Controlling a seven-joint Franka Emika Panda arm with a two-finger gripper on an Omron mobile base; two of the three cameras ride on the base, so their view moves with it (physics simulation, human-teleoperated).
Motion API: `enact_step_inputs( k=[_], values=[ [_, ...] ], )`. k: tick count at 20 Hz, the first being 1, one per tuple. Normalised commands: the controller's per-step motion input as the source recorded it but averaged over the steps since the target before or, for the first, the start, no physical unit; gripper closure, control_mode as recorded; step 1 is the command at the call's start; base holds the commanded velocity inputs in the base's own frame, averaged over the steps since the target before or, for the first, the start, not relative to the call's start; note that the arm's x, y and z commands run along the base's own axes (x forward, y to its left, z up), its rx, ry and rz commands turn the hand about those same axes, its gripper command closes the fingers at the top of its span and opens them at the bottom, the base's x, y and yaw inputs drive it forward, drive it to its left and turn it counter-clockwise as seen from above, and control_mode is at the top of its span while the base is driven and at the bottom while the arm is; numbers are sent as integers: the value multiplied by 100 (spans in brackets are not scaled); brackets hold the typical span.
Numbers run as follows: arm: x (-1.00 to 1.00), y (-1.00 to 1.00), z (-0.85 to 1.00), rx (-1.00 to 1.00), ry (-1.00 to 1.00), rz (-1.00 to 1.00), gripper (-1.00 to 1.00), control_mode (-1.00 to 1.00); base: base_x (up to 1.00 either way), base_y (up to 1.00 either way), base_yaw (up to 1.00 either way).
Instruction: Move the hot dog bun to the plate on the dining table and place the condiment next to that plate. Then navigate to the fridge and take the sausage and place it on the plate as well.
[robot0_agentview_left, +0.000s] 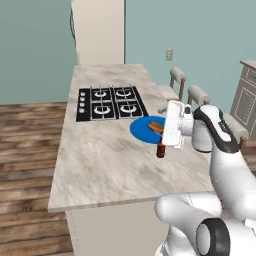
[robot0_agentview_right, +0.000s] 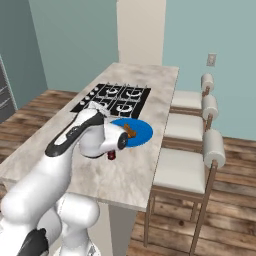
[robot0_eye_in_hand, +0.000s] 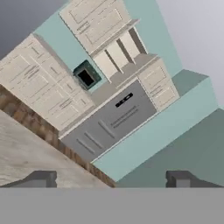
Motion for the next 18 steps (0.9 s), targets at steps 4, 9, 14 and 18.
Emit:
enact_step_inputs(
  k=[4, 9, 14, 18],
  values=[
    [-47, 47, 48, -1, 32, -40, -100, -100, 0, 0, 0],
    [-52, 28, 21, 0, 27, -57, -100, -100, 0, 0, 0],
    [-43, 9, 23, 0, 35, -55, -100, -100, 0, 0, 0],
    [-41, 0, 8, 0, 40, -42, -100, -100, 0, 0, 0]
  ],
)
